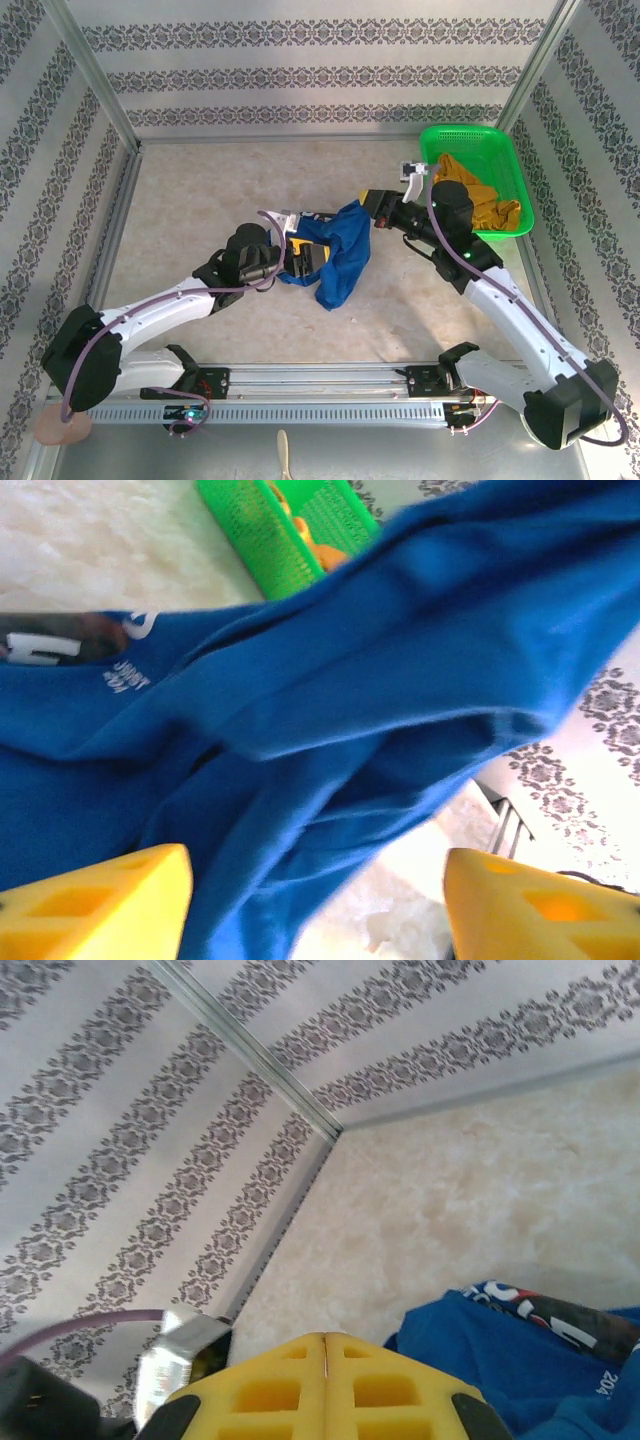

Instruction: Fold the inside-out t-shirt

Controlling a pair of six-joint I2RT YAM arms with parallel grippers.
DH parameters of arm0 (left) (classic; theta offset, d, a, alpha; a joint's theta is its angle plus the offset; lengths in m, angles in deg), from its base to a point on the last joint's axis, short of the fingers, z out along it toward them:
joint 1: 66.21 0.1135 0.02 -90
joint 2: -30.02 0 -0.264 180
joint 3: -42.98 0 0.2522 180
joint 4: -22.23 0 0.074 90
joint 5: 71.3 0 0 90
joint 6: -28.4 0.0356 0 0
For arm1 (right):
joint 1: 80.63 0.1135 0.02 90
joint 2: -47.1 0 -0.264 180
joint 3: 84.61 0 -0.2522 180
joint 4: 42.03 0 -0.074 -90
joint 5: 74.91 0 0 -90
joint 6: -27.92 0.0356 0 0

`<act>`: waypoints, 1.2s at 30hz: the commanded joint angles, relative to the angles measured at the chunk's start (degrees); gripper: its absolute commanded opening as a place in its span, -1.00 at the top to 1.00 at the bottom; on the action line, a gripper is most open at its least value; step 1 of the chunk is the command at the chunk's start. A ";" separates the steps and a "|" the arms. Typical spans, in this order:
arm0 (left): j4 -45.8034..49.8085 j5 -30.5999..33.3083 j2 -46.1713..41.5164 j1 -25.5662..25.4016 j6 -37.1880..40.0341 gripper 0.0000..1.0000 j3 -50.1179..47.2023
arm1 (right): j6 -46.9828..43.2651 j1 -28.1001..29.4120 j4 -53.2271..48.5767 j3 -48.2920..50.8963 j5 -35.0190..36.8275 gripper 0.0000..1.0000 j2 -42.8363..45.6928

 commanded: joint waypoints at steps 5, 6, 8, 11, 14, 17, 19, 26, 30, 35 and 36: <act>-3.52 1.28 -4.92 0.81 -0.48 -0.50 3.09 | -0.31 -0.13 5.67 3.04 -7.43 1.00 1.75; -2.74 1.25 -5.39 0.81 -0.01 -0.50 3.95 | -0.54 -0.13 6.43 3.47 -8.78 1.00 1.95; -0.37 1.04 -5.98 0.81 1.61 -0.51 6.41 | -1.06 -0.13 8.11 4.58 -11.67 1.00 2.61; 2.54 0.18 -5.99 0.81 3.82 -0.53 9.64 | -1.56 -0.30 8.71 5.45 -13.58 1.00 3.29; 4.91 -0.74 -5.12 0.81 5.81 -0.53 11.90 | -1.14 -0.47 9.52 6.06 -14.45 1.00 3.23; 7.12 -1.03 -3.68 0.81 7.17 -0.52 13.71 | -0.60 -0.47 10.36 6.38 -14.96 1.00 2.98; 7.60 -1.69 -2.62 0.84 7.92 -0.49 14.61 | -0.34 -0.45 10.58 6.51 -14.78 1.00 2.86; 9.42 -3.52 1.58 0.81 10.50 -0.38 17.18 | -0.07 -0.43 10.47 6.38 -14.52 1.00 2.74; 8.95 -4.49 3.45 0.73 10.98 -0.38 18.31 | 0.02 -0.43 10.38 6.29 -14.28 1.00 2.50; 9.38 -5.23 6.56 0.72 11.40 -0.38 20.60 | 0.30 -0.47 10.46 6.13 -14.25 1.00 2.35; 9.21 -5.45 7.23 0.72 11.46 -0.33 21.08 | 0.32 -0.43 10.41 6.09 -14.25 1.00 2.33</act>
